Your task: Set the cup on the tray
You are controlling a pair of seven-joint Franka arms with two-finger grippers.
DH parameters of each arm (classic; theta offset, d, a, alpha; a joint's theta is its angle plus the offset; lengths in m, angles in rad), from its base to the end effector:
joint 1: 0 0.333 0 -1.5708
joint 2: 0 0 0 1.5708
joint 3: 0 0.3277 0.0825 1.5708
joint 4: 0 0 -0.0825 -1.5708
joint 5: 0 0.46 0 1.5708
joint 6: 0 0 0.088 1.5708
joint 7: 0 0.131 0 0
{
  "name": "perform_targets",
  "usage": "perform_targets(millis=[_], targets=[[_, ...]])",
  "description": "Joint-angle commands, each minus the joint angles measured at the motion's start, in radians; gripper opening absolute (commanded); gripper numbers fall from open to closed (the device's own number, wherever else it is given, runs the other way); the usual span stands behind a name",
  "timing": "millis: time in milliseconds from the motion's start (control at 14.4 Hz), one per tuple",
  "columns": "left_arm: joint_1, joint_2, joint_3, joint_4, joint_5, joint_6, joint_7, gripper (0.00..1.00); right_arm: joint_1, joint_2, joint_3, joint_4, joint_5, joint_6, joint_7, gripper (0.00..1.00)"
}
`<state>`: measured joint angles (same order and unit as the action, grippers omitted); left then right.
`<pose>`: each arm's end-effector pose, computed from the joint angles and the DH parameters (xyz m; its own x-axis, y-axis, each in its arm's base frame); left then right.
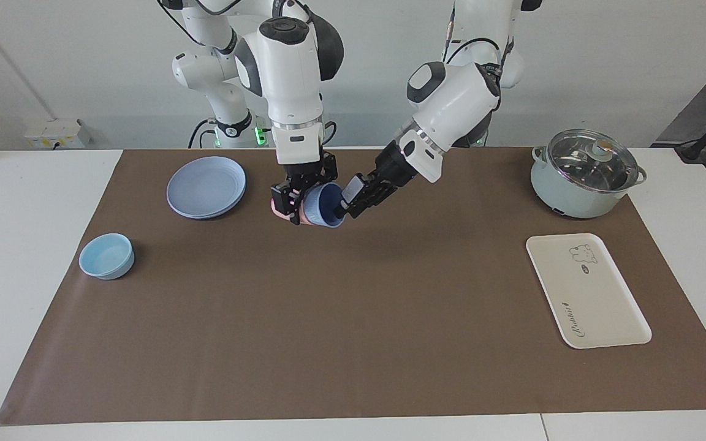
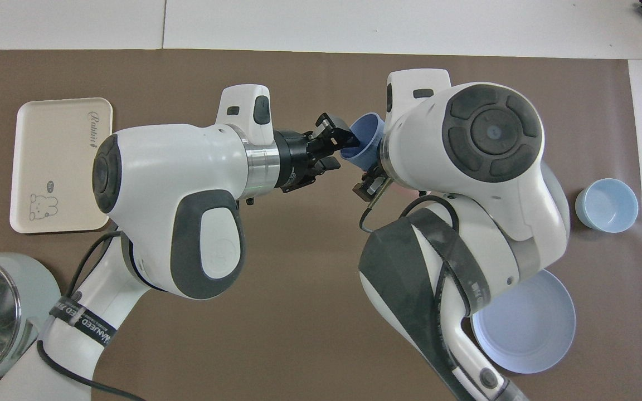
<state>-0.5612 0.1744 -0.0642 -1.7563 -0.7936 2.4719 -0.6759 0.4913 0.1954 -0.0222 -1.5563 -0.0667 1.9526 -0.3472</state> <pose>0.5978 -0.4394 0.4935 0.8731 0.4464 -0.1961 0.4410 -0.5515 0.7081 0.6482 0.3232 0.5263 0.6534 0.7392 0.1630 0.7278 -0.6727 0.1333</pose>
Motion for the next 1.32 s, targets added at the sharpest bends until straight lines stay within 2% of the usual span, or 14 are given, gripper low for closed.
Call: perform_targets(millis=[0,70,139,487,835,1114,1253], targets=[[-0.039,-0.006,0.018,-0.008,-0.019,0.012,-0.007,0.22,-0.003,0.012,0.002,0.027,-0.024,-0.015,0.019,0.0],[-0.039,-0.006,0.018,-0.006,-0.016,0.01,-0.007,0.07,-0.003,0.012,0.002,0.025,-0.024,-0.015,0.019,0.0],[-0.039,-0.006,0.02,-0.005,-0.012,0.01,-0.007,0.0,-0.003,0.012,0.002,0.025,-0.024,-0.014,0.019,0.0],[-0.013,0.002,0.021,0.037,0.008,-0.017,0.001,0.0,-0.003,0.013,0.002,0.022,-0.024,-0.009,0.019,0.0],[0.098,0.071,0.027,0.208,0.105,-0.183,-0.005,0.0,-0.003,0.015,0.002,0.019,-0.024,-0.009,0.019,0.0],[0.208,0.079,0.03,0.219,0.273,-0.24,0.004,0.0,-0.017,0.016,0.001,0.018,-0.007,0.005,0.02,0.0],[0.251,0.079,0.032,0.215,0.382,-0.245,0.007,0.0,-0.045,0.016,-0.001,0.001,-0.001,0.06,0.013,0.0]])
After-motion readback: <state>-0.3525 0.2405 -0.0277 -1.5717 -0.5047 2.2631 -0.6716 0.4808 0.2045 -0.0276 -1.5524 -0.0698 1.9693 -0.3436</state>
